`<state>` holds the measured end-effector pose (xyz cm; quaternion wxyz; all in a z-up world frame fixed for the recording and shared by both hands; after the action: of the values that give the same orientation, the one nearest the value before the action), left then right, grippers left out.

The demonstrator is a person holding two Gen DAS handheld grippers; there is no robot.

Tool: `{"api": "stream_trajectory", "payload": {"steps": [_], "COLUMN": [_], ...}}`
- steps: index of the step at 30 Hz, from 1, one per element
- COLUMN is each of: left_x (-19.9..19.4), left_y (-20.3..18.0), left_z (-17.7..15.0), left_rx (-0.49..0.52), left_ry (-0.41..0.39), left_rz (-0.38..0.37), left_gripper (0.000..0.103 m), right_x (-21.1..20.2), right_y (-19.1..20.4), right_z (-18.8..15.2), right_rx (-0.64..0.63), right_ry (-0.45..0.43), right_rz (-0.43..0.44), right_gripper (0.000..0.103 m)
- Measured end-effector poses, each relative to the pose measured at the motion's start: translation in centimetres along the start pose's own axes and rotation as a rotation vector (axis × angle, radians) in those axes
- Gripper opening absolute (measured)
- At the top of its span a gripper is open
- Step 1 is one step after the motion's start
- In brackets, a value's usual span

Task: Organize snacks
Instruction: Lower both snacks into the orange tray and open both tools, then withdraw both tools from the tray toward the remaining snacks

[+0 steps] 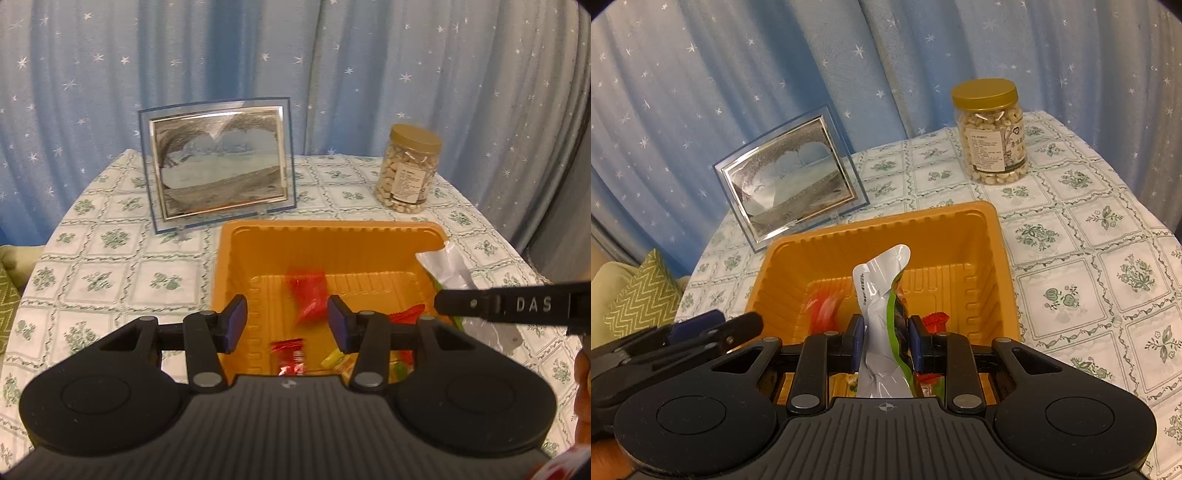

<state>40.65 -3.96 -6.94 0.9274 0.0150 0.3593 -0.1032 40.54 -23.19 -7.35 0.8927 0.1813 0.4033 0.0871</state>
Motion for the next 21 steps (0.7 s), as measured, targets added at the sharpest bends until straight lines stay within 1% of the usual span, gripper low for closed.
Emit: {"api": "stream_trajectory", "payload": {"steps": [7, 9, 10, 11, 12, 13, 14, 17, 21], "left_x": [-1.3, -1.7, -2.0, -2.3, -2.6, -2.9, -3.1, -4.1, -5.5], "left_y": [1.3, 1.5, 1.6, 1.7, 1.7, 1.8, 1.8, 1.9, 1.8], "left_z": [-1.2, -1.5, -1.8, -2.0, -2.3, -2.6, -2.9, -4.0, -5.4], "left_rx": [-0.024, -0.032, -0.036, -0.040, -0.043, -0.045, -0.047, -0.061, -0.072], "left_ry": [0.006, 0.005, 0.004, 0.002, 0.000, 0.000, 0.001, 0.003, 0.006], "left_rz": [0.016, 0.021, 0.025, 0.027, 0.027, 0.026, 0.027, 0.030, 0.034], "left_gripper": [0.044, 0.044, 0.048, 0.050, 0.052, 0.052, 0.052, 0.053, 0.054], "right_x": [0.6, 0.6, 0.6, 0.4, 0.1, -0.3, -0.8, -1.4, -2.8], "right_y": [0.9, 1.3, 1.5, 1.5, 1.5, 1.4, 1.4, 1.0, 0.2], "right_z": [0.4, 0.7, 0.8, 0.9, 0.9, 0.9, 0.9, 0.3, -1.4], "right_rx": [-0.002, -0.001, 0.004, 0.014, 0.022, 0.027, 0.023, 0.015, 0.033], "right_ry": [-0.010, -0.034, -0.052, -0.067, -0.082, -0.104, -0.123, -0.105, -0.095], "right_rz": [0.018, 0.053, 0.088, 0.120, 0.132, 0.132, 0.129, 0.088, 0.070], "right_gripper": [0.026, 0.026, 0.028, 0.032, 0.054, 0.070, 0.071, 0.071, 0.071]}}
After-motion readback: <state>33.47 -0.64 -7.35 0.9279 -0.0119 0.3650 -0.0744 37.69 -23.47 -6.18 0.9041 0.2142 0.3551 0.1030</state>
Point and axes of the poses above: each gripper's, at about its wrist camera, not at the fingertips, and x roughly the way its jaws point, y to its left, z to its top, the point moved 5 cm from there along x, roughly the way its jaws point, and after that the axes turned 1 degree about x, right-handed, at the moved point
